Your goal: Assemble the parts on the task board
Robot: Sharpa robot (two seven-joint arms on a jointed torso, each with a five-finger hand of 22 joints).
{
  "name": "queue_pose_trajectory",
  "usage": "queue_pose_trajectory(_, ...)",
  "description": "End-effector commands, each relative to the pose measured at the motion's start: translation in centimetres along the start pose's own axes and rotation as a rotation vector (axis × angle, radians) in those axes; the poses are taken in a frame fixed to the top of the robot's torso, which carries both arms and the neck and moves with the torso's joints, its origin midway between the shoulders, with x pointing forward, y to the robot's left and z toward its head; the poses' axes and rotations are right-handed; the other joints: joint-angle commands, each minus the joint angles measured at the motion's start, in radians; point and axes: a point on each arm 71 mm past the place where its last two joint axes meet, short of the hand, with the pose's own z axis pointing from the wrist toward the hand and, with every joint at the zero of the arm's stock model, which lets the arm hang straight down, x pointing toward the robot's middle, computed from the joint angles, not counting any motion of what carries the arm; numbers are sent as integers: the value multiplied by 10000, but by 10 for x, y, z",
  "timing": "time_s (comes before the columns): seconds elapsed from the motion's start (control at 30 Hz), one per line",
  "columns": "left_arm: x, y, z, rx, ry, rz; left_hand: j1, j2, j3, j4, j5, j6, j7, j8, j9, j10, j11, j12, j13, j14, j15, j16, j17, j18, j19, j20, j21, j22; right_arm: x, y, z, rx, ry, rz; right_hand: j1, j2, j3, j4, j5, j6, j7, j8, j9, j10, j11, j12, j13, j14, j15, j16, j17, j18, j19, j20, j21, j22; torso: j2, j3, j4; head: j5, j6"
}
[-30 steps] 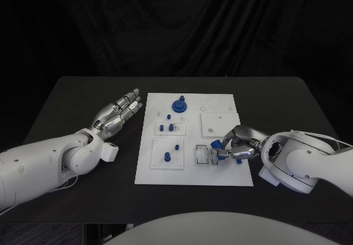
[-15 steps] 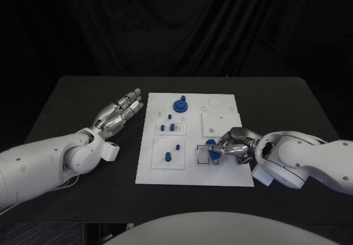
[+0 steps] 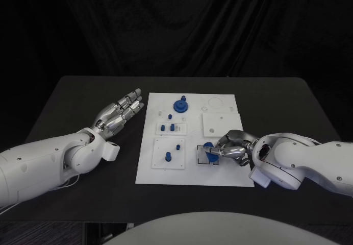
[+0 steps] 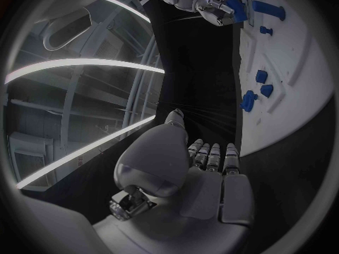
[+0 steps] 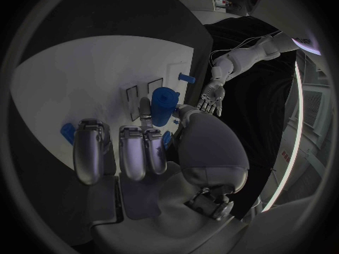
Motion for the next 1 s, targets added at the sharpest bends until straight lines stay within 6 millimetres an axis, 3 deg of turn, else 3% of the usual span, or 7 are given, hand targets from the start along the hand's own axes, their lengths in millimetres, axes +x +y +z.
queue_pose_trajectory(0.03,2,-1,1,241,150,-119,105,17,33,12,31,-12,86,6,2,5,72,-67,-10,-5,101,-36,-9,127,-2,83,-37,8,3,-1,1,54,301,-260,-124,31,-121,29,-178,-80,36,-59,-23,1059,93,27,2629,755,68,-72,1112,186,622,19,-104,2169,-2,4,6,8,0)
queue_pose_trajectory(0.13,2,-1,1,234,146,-117,108,15,33,13,33,-10,90,6,2,5,75,-67,-10,-5,122,-36,-9,121,-2,94,-37,7,3,0,2,53,327,-317,-296,115,-306,98,-687,-142,71,-157,-88,1059,126,27,2629,745,98,-92,1063,199,604,46,-163,2151,-6,6,1,34,0)
queue_pose_trajectory(0.33,2,0,1,202,154,-125,109,14,33,15,32,-8,92,6,2,5,78,-67,-10,-5,135,-36,-9,116,-2,102,-38,7,3,0,3,33,296,-530,-531,230,-555,107,-1240,-220,111,-293,-205,1059,162,27,2629,741,130,-101,1039,206,597,78,-199,2142,0,7,-2,62,0)
queue_pose_trajectory(1.0,3,1,0,139,177,-166,112,13,32,20,34,-24,96,3,0,5,84,-67,-10,-5,174,-36,-9,102,0,129,-36,9,5,-4,8,331,583,-830,-814,411,-856,119,-1761,-353,177,-484,-399,1059,221,27,2629,717,178,-146,920,246,544,123,-382,2086,0,6,-1,97,0)
